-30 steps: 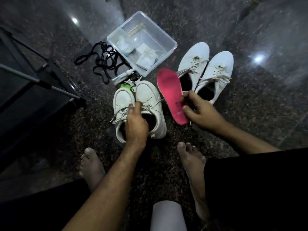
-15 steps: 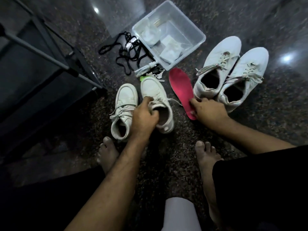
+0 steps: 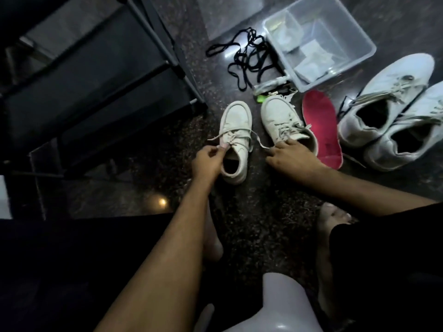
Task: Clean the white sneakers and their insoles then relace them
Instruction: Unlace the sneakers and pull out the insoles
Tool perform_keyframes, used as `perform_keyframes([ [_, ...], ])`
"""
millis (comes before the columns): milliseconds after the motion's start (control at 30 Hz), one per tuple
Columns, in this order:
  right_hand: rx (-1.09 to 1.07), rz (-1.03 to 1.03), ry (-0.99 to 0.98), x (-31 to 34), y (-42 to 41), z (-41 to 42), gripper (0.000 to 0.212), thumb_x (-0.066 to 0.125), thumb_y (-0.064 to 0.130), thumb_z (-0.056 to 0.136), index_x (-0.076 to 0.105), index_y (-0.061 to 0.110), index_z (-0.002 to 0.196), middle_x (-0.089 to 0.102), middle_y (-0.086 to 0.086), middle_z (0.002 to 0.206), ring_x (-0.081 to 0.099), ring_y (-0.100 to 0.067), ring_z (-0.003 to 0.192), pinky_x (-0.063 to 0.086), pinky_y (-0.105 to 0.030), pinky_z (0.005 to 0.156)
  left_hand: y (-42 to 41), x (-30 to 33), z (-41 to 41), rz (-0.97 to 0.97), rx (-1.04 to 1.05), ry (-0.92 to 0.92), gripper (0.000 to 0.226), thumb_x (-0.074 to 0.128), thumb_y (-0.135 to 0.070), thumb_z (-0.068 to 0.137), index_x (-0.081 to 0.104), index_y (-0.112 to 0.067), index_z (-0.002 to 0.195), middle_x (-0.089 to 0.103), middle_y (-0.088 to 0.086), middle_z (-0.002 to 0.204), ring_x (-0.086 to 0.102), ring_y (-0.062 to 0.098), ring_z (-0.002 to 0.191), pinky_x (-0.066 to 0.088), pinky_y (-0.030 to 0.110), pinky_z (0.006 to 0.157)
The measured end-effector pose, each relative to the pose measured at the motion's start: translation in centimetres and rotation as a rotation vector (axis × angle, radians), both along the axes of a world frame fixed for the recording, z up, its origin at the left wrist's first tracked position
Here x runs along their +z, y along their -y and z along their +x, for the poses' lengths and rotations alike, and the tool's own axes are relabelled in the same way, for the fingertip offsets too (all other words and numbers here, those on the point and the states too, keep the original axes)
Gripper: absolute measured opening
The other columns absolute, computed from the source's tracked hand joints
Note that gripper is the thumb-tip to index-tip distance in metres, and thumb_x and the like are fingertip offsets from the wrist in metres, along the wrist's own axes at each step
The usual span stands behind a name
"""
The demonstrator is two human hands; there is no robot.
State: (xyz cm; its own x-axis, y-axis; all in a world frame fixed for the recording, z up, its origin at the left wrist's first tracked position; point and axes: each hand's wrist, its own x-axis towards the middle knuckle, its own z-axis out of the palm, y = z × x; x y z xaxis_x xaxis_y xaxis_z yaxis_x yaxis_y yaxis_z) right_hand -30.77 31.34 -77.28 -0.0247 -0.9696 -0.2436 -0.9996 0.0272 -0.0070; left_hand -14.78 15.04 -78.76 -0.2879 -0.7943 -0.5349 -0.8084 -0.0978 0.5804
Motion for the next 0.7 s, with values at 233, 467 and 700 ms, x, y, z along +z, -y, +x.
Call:
perform_keyframes([
  [233, -0.158, -0.209, 0.237, 2.0, -1.7, -0.6, 0.030, 0.039, 0.031, 0.086, 0.058, 0.010, 0.096, 0.055, -0.011, 0.089, 0.062, -0.033, 0.078, 0.043, -0.040, 0.055, -4.3, -0.1, -3.7, -0.064, -0.261, 0.015, 0.044, 0.079, -0.031, 0.075, 0.062, -0.013, 0.112, 0.072, 0.003, 0.098, 0.067, 0.018, 0.085, 0.053, 0.027, 0.077],
  [467, -0.397, 0.144, 0.158, 0.8, -0.5, 2.4, 0.030, 0.034, 0.031, 0.105, 0.057, 0.018, 0.119, 0.064, -0.005, 0.116, 0.067, -0.030, 0.102, 0.036, -0.035, 0.062, -5.1, 0.7, -6.1, 0.205, -0.082, -0.017, 0.022, 0.073, -0.009, 0.080, 0.052, -0.013, 0.084, 0.065, 0.011, 0.086, 0.066, 0.022, 0.066, 0.059, 0.034, 0.056],
  [700, -0.479, 0.260, 0.145, 0.8, 0.8, 2.4, 0.031, 0.036, 0.020, 0.104, 0.060, 0.013, 0.122, 0.067, -0.007, 0.118, 0.065, -0.028, 0.108, 0.036, -0.031, 0.067, -5.8, 0.8, -5.8, 0.446, 0.114, -0.248, 0.016, 0.058, 0.011, 0.081, 0.059, 0.003, 0.095, 0.063, 0.020, 0.083, 0.063, 0.021, 0.054, 0.058, 0.030, 0.050],
])
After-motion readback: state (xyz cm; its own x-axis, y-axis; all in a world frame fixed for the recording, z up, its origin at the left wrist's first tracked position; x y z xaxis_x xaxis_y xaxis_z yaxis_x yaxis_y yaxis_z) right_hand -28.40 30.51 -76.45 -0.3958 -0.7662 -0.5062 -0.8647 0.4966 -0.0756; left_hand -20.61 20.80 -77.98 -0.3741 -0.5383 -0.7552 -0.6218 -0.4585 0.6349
